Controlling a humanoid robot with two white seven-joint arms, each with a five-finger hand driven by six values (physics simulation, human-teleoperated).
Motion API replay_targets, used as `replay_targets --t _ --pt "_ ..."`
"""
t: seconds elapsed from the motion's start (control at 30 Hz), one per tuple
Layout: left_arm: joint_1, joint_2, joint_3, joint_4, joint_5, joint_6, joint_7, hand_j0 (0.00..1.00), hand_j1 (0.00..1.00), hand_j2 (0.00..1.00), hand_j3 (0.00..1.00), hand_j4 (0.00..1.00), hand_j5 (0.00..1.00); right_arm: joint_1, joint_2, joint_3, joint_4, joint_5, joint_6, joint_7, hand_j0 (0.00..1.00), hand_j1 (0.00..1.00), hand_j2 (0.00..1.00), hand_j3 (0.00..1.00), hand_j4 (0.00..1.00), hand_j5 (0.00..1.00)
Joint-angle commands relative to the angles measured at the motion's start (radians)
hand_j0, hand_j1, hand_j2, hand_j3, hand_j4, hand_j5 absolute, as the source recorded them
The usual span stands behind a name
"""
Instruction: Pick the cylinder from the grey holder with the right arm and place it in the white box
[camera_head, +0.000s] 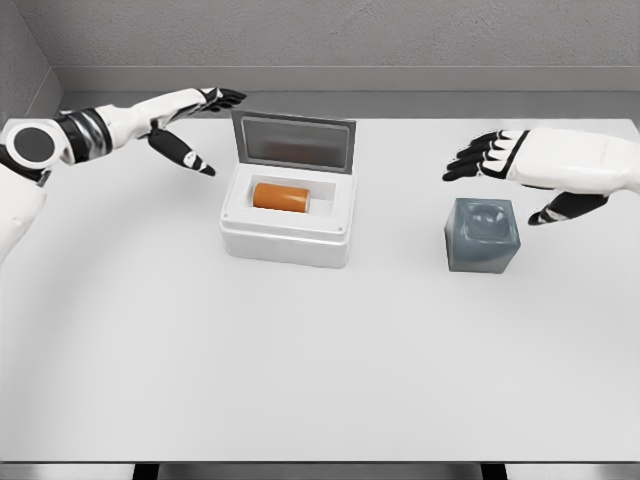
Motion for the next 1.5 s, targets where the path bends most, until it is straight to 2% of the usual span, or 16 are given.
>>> replay_targets --t 0.0,0.07,0.13,0.6,1.47 --pt "0.0 0.011 0.0 -0.011 0.008 0.0 0.0 1.0 1.0 1.0 1.0 1.0 1.0 0.008 -0.001 -0.116 0.002 -0.008 0.001 0.001 1.0 1.0 1.0 1.0 1.0 1.0" --pt "0.0 0.018 -0.002 -0.021 0.008 0.0 0.0 1.0 1.0 1.0 1.0 1.0 1.0 0.047 -0.001 -0.152 0.004 -0.008 0.001 0.004 1.0 1.0 1.0 1.0 1.0 1.0" --pt "-0.003 0.021 -0.04 -0.034 0.008 -0.001 0.0 1.0 1.0 1.0 1.0 1.0 1.0 0.046 -0.004 -0.153 0.004 -0.008 0.001 0.004 1.0 1.0 1.0 1.0 1.0 1.0" --pt "0.005 0.099 -0.083 -0.156 0.034 -0.001 0.0 1.0 1.0 1.0 1.0 1.0 1.0 0.049 0.002 -0.15 0.004 -0.008 0.001 0.004 1.0 1.0 1.0 1.0 1.0 1.0" --pt "0.031 0.159 -0.083 -0.269 0.035 -0.004 0.0 1.0 1.0 1.0 1.0 1.0 1.0 0.089 0.014 -0.152 0.008 -0.003 0.001 0.005 1.0 1.0 1.0 1.0 1.0 1.0"
